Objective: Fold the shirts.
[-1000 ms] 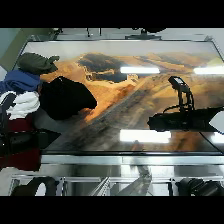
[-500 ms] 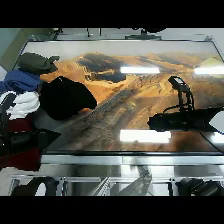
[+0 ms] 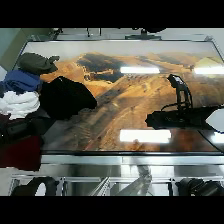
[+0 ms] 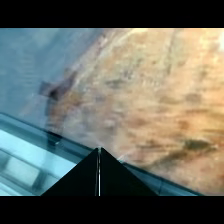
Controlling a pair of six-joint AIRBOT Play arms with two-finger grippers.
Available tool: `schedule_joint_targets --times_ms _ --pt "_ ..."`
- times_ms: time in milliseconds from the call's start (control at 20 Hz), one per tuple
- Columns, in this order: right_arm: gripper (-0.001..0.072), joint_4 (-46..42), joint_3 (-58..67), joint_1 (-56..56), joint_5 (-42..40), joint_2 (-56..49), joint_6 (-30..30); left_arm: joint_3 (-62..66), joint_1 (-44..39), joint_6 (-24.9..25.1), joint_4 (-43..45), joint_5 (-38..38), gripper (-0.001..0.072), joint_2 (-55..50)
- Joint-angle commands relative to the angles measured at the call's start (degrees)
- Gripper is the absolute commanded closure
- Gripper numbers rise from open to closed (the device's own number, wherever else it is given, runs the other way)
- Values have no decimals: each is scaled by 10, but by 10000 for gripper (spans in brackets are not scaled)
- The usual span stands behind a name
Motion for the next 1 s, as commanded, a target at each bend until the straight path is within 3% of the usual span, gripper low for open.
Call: schedule_joint_targets --times_ms 0,50,100,150,200,250,450,600,850,900,950 --pt "684 2 0 -1 -51 -34 0 1 13 32 69 94 681 -62" --pt "683 3 0 -4 -58 -50 4 9 28 32 90 99 493 -98" --pt "678 2 0 -9 -62 -65 14 24 49 32 103 104 227 -143" --pt "530 2 0 -17 -62 -78 15 44 68 32 111 116 -13 -190" --pt "324 2 0 -26 -61 -88 15 63 87 32 113 130 -8 -235" --pt "273 2 0 -37 -61 -94 15 84 108 32 113 133 -7 -288" --pt "273 1 0 -97 -47 -97 14 174 159 32 111 80 -7 -517" --pt "273 -3 0 -126 -22 -97 13 239 152 36 106 34 -6 -646" --pt "273 -10 0 -129 -22 -97 13 328 73 66 107 0 22 -702" --pt "275 -9 0 -129 -22 -97 13 343 58 66 108 -10 227 -703" --pt "277 -10 0 -129 -22 -97 13 359 47 66 107 -22 585 -702"
